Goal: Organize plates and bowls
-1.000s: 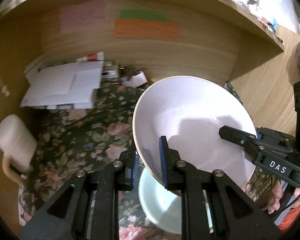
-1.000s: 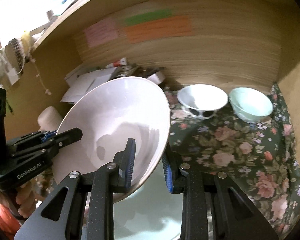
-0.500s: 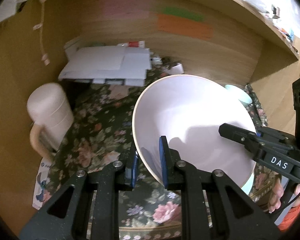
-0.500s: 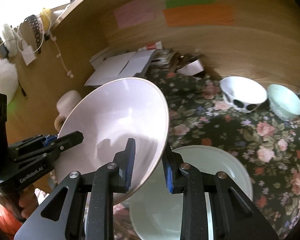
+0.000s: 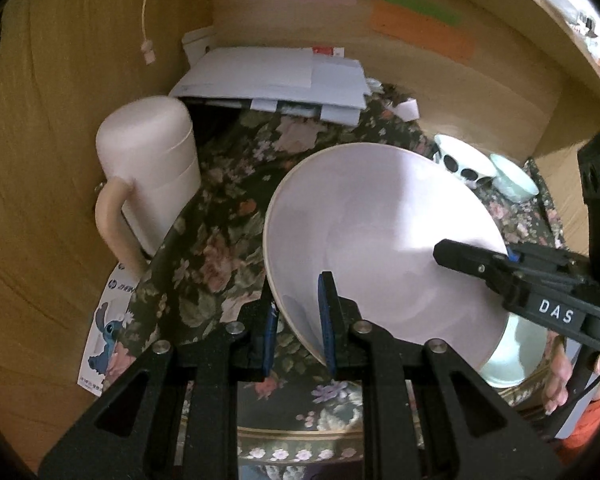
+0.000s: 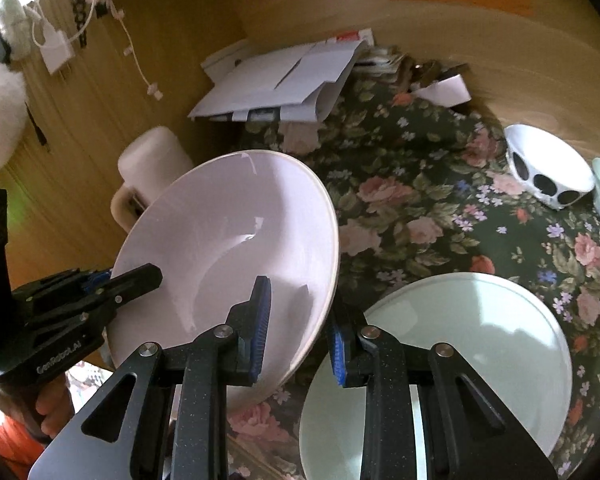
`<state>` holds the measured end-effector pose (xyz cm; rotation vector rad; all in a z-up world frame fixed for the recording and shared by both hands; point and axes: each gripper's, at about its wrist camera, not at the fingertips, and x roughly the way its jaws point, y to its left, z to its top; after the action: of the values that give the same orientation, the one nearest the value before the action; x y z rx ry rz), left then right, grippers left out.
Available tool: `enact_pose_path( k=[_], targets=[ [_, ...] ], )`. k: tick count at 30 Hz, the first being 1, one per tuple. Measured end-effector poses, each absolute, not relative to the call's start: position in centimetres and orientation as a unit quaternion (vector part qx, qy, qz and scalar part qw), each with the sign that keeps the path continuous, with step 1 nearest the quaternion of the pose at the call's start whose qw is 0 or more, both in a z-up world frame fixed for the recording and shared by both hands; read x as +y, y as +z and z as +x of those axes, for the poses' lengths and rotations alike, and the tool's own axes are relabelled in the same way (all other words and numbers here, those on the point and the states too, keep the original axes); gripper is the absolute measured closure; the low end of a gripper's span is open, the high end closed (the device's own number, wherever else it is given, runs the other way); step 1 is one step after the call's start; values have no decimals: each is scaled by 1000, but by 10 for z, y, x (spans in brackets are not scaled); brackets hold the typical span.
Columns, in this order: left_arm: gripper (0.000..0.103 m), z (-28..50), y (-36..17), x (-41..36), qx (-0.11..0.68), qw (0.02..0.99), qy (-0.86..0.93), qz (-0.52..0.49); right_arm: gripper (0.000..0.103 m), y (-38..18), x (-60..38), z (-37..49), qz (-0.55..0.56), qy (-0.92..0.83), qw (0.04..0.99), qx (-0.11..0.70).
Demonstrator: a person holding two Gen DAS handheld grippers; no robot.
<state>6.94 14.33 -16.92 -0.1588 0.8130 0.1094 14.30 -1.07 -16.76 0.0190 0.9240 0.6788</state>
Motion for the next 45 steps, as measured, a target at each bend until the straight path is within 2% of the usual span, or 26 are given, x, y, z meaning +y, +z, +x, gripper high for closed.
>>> enact_pose_path(
  k=[17,24,26,28,31,35,37,43,45],
  targets=[
    [84,90,-210,172,432,893,60,-111,79,-193,17,169,-23,306,821,482],
    [83,93,-211,169,425,898,50,-106,76,-199,16,171,-35,289,823,488],
    [79,93,-209,167,419,901,54,-96,76,-196,12,171,-31,287,826,485],
    [68,93,-206,164,415,904,56,-81,76,-192,8,169,-25,284,830,480],
    [56,90,-196,163,406,910,58,-65,76,-183,2,168,-20,278,838,469],
    [52,85,-178,160,388,918,59,-57,73,-168,-8,163,-17,274,848,454],
    [47,83,-168,156,376,923,58,-53,73,-161,-14,159,-17,273,851,449],
    [42,81,-141,136,344,937,51,-34,72,-137,-39,151,-24,258,869,421],
    [42,83,-134,129,336,940,47,-30,64,-128,-51,150,-24,249,877,410]
  ],
)
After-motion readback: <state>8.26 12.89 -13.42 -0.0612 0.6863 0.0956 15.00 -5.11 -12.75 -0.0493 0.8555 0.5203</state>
